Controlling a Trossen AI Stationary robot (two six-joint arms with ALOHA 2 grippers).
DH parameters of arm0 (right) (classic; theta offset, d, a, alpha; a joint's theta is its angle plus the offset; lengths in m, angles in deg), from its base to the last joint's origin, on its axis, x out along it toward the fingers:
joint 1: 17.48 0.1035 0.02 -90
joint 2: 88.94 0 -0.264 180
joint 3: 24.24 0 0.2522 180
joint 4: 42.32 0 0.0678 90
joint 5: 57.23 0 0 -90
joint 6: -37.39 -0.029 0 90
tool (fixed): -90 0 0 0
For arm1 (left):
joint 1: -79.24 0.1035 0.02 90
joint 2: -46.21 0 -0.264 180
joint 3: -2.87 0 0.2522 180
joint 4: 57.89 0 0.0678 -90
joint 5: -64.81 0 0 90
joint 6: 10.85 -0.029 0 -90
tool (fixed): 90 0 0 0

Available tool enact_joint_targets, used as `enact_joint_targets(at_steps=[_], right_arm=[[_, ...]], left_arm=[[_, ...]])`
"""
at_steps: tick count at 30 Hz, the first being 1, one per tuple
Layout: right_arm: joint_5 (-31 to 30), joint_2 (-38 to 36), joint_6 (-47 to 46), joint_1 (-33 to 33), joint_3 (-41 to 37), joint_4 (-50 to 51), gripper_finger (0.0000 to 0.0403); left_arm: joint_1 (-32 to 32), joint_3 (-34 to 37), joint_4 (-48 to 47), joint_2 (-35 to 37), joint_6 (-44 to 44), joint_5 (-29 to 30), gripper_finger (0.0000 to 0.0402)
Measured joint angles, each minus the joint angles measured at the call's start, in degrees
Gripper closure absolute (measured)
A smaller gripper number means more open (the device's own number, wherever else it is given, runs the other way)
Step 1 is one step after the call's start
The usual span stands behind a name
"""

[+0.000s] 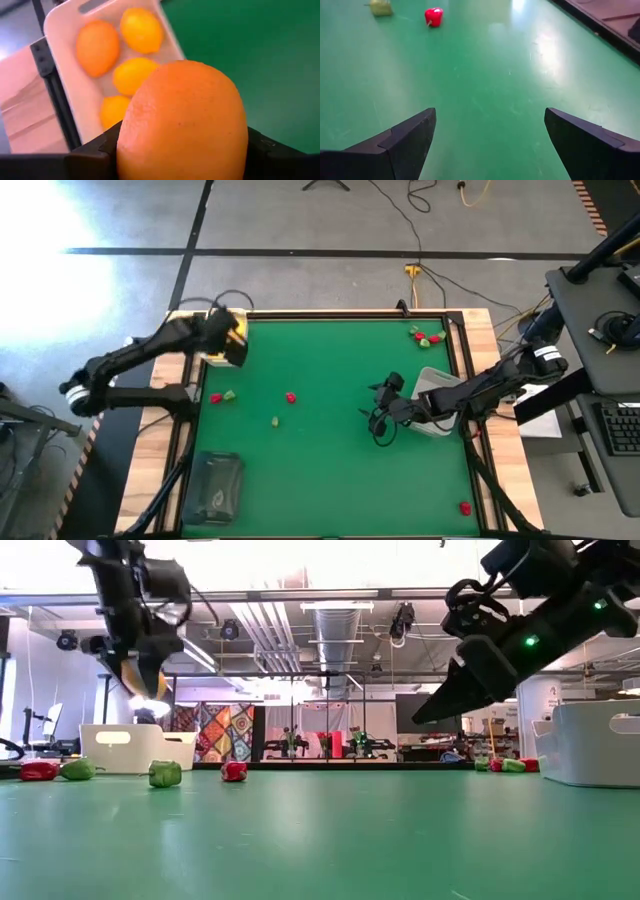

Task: Sort produce into baskets
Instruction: Put the yellow lemon into the white bin

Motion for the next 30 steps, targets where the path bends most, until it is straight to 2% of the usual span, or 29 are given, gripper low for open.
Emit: enact_joint_targets(at_steps=[3, 5, 7, 15, 23, 30], right_arm=[[-0.1, -1.4, 0.3, 0.0, 0.5, 0.4, 0.0039], [0.0, -2.2, 0.3, 0.0, 0.8, 0.4, 0.0039], [0.0, -2.7, -1.7, 0.1, 0.9, 2.5, 0.0039], [2.1, -2.1, -9.6, 0.1, 1.1, 5.9, 0.0039], [3.0, -2.3, -9.8, 0.1, 1.5, 5.5, 0.0039], [3.0, -2.3, -9.7, 0.1, 2.2, 5.6, 0.0039]], left_arm=[[7.4, -0.6, -0.6, -4.5, -5.4, -4.0, 0.0188], [10.8, -0.6, -0.6, -7.2, -8.4, -7.1, 0.0188], [12.5, -0.6, -0.7, -9.9, -10.1, -7.4, 0.0188], [12.9, -0.5, -0.8, -17.0, -12.3, -7.4, 0.0164], [13.0, -0.5, -1.2, -22.1, -14.6, -7.2, 0.0164], [12.9, -0.7, -1.0, -23.0, -14.5, -5.4, 0.0121]])
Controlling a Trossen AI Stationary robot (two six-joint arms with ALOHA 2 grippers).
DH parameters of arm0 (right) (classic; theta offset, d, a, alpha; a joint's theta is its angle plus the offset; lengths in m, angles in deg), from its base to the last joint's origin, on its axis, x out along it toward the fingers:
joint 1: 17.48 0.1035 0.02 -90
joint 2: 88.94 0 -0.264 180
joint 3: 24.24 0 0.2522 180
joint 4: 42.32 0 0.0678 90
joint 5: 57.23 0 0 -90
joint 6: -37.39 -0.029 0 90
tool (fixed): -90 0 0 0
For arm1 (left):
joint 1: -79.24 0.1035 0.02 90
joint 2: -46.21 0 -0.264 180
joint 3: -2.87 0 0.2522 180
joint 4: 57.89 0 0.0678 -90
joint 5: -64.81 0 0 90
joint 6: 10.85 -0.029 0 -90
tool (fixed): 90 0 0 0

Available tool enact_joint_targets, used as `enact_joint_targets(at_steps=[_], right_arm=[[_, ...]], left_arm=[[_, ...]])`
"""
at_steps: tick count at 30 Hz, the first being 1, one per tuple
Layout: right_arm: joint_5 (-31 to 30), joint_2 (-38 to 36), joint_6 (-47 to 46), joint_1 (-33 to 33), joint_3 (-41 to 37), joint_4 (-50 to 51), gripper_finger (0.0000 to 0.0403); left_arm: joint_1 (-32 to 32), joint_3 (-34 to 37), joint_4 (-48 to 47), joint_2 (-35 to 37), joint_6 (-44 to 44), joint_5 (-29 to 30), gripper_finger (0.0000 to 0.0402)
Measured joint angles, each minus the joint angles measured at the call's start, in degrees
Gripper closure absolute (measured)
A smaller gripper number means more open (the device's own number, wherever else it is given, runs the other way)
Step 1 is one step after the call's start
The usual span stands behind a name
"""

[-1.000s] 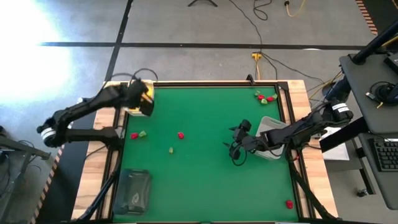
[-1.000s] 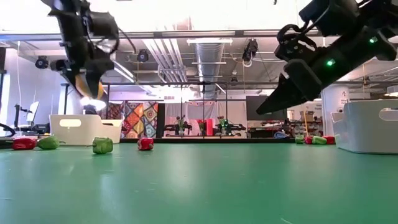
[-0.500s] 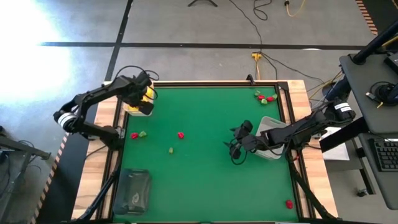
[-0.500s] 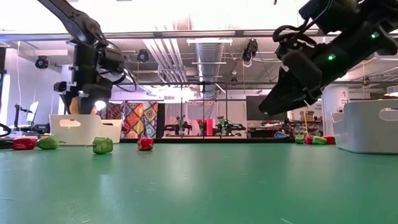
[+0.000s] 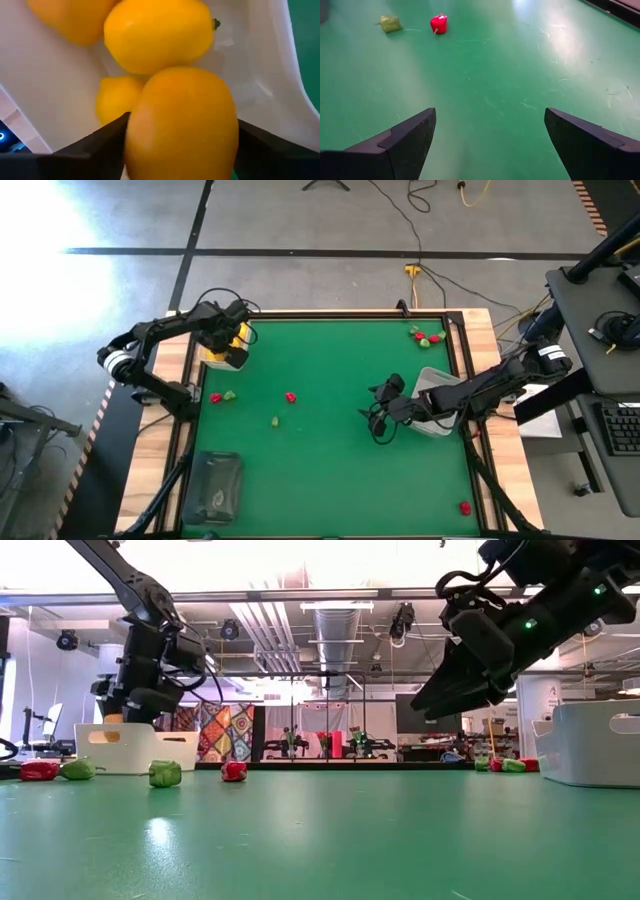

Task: Sort produce into baskets
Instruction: Put the yellow lemon into the white bin, then put the green chili pepper into the black bin

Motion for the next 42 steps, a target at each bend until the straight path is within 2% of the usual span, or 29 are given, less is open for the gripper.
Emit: enact_joint_targets(at_steps=[7, 23, 28, 32, 36, 40, 42], right_arm=[[0.0, 0.0, 0.0, 0.0, 1.6, 0.0, 0.0039], [0.0, 0.0, 0.0, 0.0, 3.2, 0.0, 0.0039], [0.0, 0.0, 0.0, 0.0, 3.2, 0.0, 0.0039], [0.0, 0.0, 0.0, 0.0, 3.1, 0.0, 0.0039], [0.0, 0.0, 0.0, 0.0, 3.1, 0.0, 0.0039], [0.0, 0.0, 0.0, 0.0, 3.1, 0.0, 0.0039], [0.0, 0.0, 0.0, 0.0, 3.1, 0.0, 0.0039]], left_arm=[[-0.1, -1.7, -0.4, 4.9, 0.1, 0.1, 0.0087], [-0.1, -2.4, 1.3, 22.9, 3.8, 0.0, 0.0087], [-2.7, -1.3, 3.3, 29.7, 5.5, -0.2, 0.0087], [-7.7, 1.2, 7.6, 35.8, 8.0, -0.5, 0.0086], [-15.5, 6.0, 13.6, 42.0, 9.3, -2.6, 0.0086], [-27.9, 12.8, 21.9, 46.4, 12.1, -12.6, 0.0087], [-36.4, 16.6, 27.1, 47.1, 14.9, -12.0, 0.0089]])
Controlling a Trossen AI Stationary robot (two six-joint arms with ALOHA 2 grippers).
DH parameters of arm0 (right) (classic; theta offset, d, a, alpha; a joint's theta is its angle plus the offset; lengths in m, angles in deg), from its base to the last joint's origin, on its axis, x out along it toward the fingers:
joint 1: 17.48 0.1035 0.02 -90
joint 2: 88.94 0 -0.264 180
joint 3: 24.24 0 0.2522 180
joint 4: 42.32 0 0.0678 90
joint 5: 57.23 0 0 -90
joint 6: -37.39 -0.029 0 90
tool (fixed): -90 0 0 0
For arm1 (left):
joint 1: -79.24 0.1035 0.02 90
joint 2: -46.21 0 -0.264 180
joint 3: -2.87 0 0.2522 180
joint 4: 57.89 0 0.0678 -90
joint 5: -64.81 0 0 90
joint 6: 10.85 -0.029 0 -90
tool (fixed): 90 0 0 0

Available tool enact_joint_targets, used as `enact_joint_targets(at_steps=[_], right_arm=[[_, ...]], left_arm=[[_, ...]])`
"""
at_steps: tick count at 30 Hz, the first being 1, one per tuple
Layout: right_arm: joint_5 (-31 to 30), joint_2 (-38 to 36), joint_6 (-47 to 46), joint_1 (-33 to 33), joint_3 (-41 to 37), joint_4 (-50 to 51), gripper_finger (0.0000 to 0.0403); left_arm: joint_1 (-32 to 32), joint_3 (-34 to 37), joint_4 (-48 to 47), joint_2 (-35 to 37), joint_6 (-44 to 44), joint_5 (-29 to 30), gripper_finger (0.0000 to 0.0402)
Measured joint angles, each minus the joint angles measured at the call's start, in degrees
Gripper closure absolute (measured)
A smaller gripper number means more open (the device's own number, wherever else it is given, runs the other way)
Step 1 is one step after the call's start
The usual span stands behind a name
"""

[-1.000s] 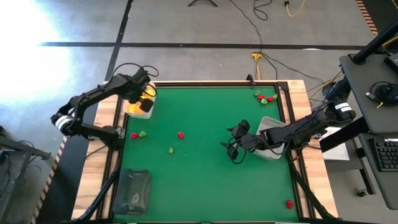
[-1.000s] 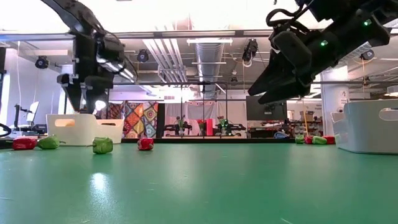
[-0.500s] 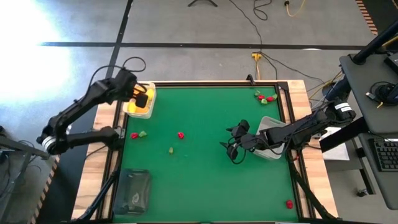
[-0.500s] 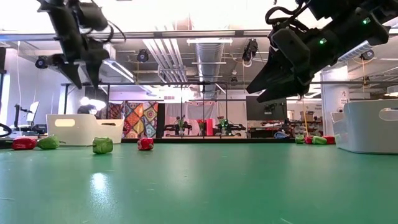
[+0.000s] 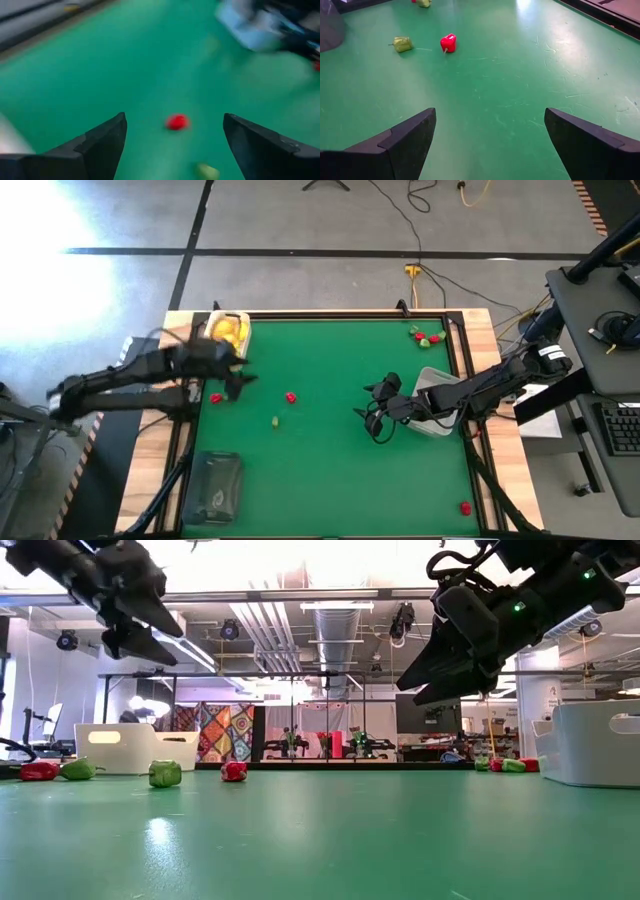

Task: Sort produce into baskets
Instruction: Put the green chili pepper into the black bin

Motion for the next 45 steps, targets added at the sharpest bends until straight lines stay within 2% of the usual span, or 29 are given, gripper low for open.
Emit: enact_joint_targets(at_steps=[5, 9, 12, 15, 19, 21, 24, 29, 37, 45], right_arm=[[0.0, 0.0, 0.0, 0.0, 0.0, 0.0, 0.0039], [0.0, 0.0, 0.0, 0.0, 0.0, 0.0, 0.0039], [0.0, 0.0, 0.0, 0.0, 0.0, 0.0, 0.0039], [0.0, 0.0, -0.1, -0.1, 0.0, -1.3, 0.0039], [0.0, 0.0, -0.6, -0.3, 0.0, -6.4, 0.0039], [0.3, 0.0, -4.0, -0.3, 0.0, -8.1, 0.0039], [2.1, 0.0, -9.4, -0.2, 0.0, -8.4, 0.0039], [3.3, 0.0, -9.2, -0.1, 0.0, -7.9, 0.0039], [3.5, -0.1, -10.2, 0.0, -0.1, -7.3, 0.0039], [3.7, -0.1, -11.6, 1.2, -0.1, -6.5, 0.0039]], left_arm=[[-20.6, 7.0, 12.8, -3.0, 3.8, 15.0, 0.0093], [-32.9, 7.5, 16.2, -8.9, 10.4, 27.9, 0.0093], [-39.7, 6.3, 16.1, -14.5, 17.8, 33.0, 0.0093], [-44.2, 4.4, 16.1, -20.7, 24.5, 34.9, 0.0093], [-46.3, 1.9, 15.5, -29.5, 33.2, 35.1, 0.0093], [-46.3, 0.5, 14.0, -33.7, 38.0, 35.1, 0.0093], [-46.2, -2.3, 10.3, -39.8, 45.2, 35.7, 0.0093], [-46.1, -6.4, 5.0, -47.7, 53.2, 37.8, 0.0098], [-44.3, -8.1, 3.7, -55.8, 62.1, 39.0, 0.0132], [-43.3, -9.8, 4.1, -60.5, 63.3, 37.6, 0.0182]])
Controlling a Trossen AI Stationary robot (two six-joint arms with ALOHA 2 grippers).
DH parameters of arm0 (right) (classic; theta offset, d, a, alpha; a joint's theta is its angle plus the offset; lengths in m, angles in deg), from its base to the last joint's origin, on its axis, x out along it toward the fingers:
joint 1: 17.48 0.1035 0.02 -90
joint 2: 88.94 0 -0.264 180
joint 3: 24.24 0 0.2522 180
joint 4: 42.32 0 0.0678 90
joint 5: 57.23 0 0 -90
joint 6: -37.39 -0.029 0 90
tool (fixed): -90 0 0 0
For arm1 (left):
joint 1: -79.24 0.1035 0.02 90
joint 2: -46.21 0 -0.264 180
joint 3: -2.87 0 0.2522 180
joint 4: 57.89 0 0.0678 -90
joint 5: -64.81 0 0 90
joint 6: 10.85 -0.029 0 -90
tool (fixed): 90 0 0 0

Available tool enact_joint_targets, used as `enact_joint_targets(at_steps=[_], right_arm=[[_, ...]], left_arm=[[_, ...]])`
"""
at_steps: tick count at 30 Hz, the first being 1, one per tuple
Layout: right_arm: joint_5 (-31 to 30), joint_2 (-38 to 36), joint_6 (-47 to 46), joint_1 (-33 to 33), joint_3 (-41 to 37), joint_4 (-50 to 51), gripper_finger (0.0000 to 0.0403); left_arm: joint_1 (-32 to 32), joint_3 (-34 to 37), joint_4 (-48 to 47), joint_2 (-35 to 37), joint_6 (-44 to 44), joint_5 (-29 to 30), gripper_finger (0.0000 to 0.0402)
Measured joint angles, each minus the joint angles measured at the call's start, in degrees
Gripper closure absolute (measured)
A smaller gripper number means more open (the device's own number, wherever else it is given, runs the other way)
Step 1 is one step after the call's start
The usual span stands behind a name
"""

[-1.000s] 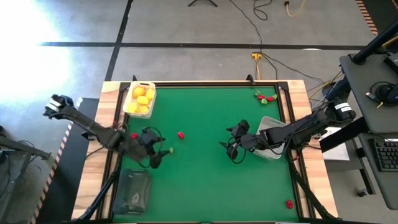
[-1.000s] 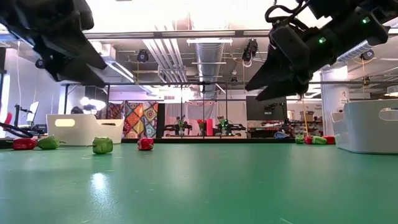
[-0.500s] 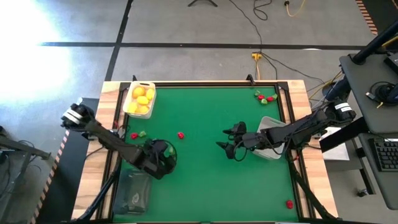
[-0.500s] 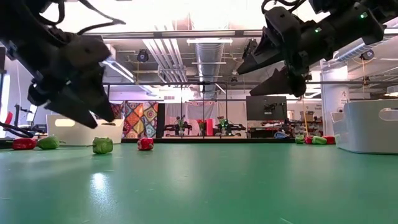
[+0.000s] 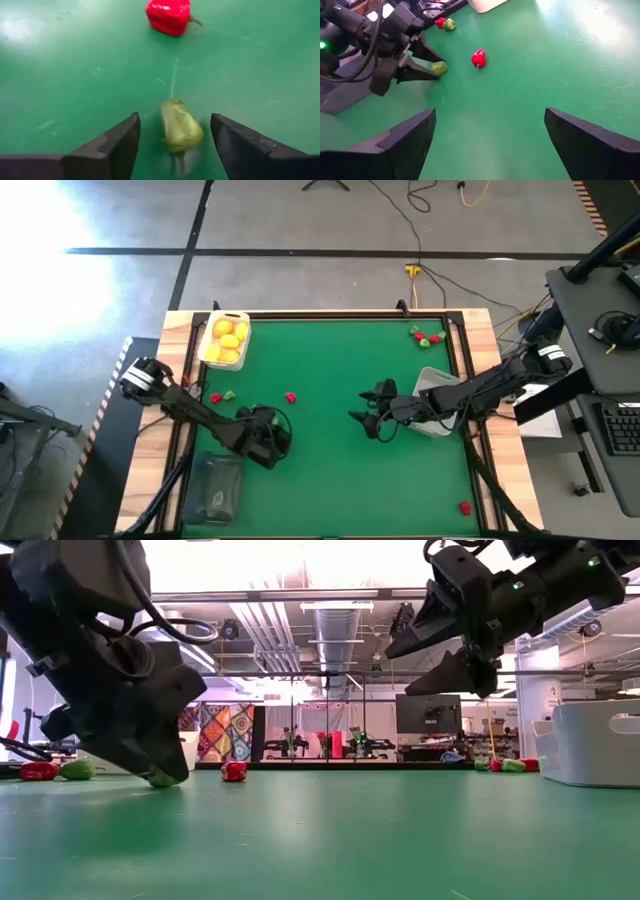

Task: Sort produce into baskets
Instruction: Put the green chili pepper into the black bin

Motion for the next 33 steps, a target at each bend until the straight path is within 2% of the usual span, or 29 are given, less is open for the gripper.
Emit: enact_joint_targets(at_steps=[4, 12, 16, 22, 26, 29, 33], right_arm=[[0.0, 0.0, 0.1, 0.1, 0.0, 0.9, 0.0039], [-0.2, 0.0, 0.1, 0.1, 0.0, 0.7, 0.0039], [-0.2, 0.0, 0.1, 0.1, 0.0, 0.7, 0.0039], [-0.2, 0.0, 0.1, 0.1, 0.0, 0.7, 0.0039], [-0.2, 0.0, 0.2, 0.1, 0.0, 0.7, 0.0039], [-0.8, 0.0, 0.1, 0.0, 0.0, -1.5, 0.0039], [-0.8, 0.0, 0.1, -0.1, 0.0, -5.5, 0.0039]], left_arm=[[0.0, -0.7, -0.3, -1.1, -0.1, -0.1, 0.0227], [-0.2, -1.0, -1.6, -0.7, -1.5, -0.2, 0.0346], [-1.6, -4.0, -5.7, 2.4, -6.0, -2.2, 0.0366], [-8.3, -14.2, -21.8, 8.5, -13.7, -13.5, 0.0352], [-15.6, -21.7, -32.4, 10.6, -16.5, -27.7, 0.0354], [-21.9, -26.8, -38.9, 11.0, -12.4, -36.2, 0.0355], [-28.1, -29.4, -41.6, 11.0, -0.6, -38.3, 0.0355]])
